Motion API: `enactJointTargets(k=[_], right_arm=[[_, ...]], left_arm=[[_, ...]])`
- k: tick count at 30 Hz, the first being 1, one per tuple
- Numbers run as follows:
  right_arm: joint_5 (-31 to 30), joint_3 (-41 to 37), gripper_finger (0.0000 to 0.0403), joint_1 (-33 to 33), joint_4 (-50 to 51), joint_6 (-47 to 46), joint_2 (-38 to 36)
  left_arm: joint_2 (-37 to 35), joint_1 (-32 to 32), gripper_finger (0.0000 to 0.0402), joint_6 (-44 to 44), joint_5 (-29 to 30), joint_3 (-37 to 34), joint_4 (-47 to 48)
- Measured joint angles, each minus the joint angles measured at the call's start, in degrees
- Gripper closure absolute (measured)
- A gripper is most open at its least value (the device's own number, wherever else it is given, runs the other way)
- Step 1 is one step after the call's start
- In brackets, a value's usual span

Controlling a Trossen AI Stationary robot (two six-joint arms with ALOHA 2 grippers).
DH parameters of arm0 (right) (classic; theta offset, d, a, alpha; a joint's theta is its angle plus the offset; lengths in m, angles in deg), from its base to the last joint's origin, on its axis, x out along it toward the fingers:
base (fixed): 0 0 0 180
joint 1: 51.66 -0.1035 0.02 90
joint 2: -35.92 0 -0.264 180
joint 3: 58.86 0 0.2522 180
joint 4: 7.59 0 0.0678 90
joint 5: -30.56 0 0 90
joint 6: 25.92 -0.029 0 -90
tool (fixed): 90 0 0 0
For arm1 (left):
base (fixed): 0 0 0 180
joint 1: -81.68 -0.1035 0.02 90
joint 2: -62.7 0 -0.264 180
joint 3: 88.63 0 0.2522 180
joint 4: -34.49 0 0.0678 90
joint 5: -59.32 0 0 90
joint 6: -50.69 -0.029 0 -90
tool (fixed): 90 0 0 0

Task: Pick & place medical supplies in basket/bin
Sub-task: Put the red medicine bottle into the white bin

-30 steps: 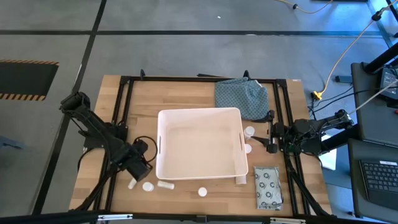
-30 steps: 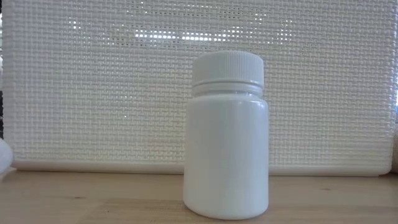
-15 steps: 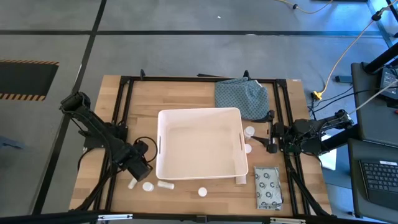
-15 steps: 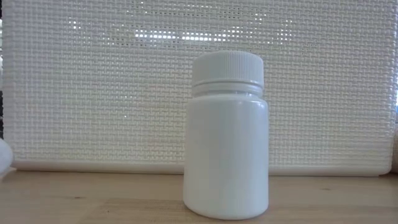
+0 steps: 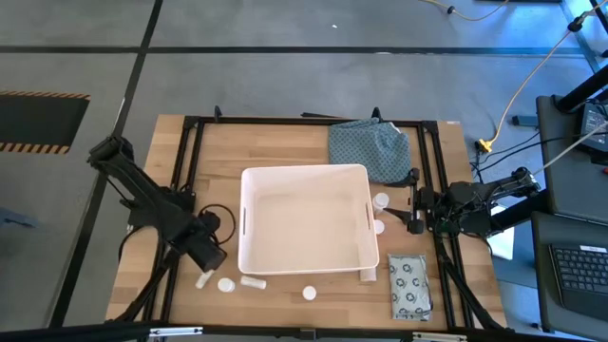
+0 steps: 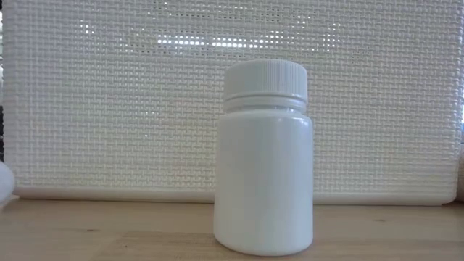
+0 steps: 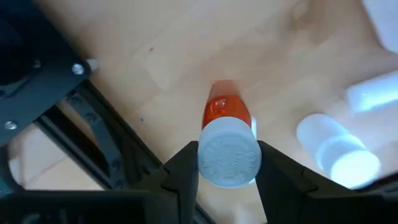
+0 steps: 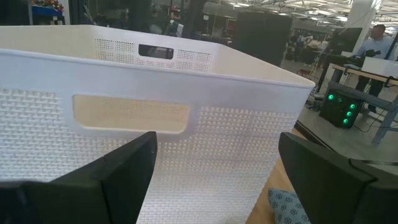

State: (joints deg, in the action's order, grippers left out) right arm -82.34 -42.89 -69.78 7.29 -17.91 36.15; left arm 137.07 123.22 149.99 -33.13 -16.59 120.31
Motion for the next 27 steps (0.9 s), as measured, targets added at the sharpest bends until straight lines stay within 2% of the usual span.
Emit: enactJointTargets(k=[14, 19, 27], right_arm=[[0.00, 0.00, 0.0065, -0.01, 0.00, -0.02, 0.00], [0.00, 0.00, 0.0065, -0.01, 0.00, 0.00, 0.00], [0.00, 0.00, 0.0065, -0.01, 0.00, -0.02, 0.00]], left_arm=[[-8.57, 0.00, 0.0275, -2.67, 10.81, 14.16, 18.08], [-13.89, 0.03, 0.0275, -5.67, 23.14, 18.28, 18.02], [-18.46, 0.00, 0.0274, -18.48, 39.45, 23.58, 17.98]])
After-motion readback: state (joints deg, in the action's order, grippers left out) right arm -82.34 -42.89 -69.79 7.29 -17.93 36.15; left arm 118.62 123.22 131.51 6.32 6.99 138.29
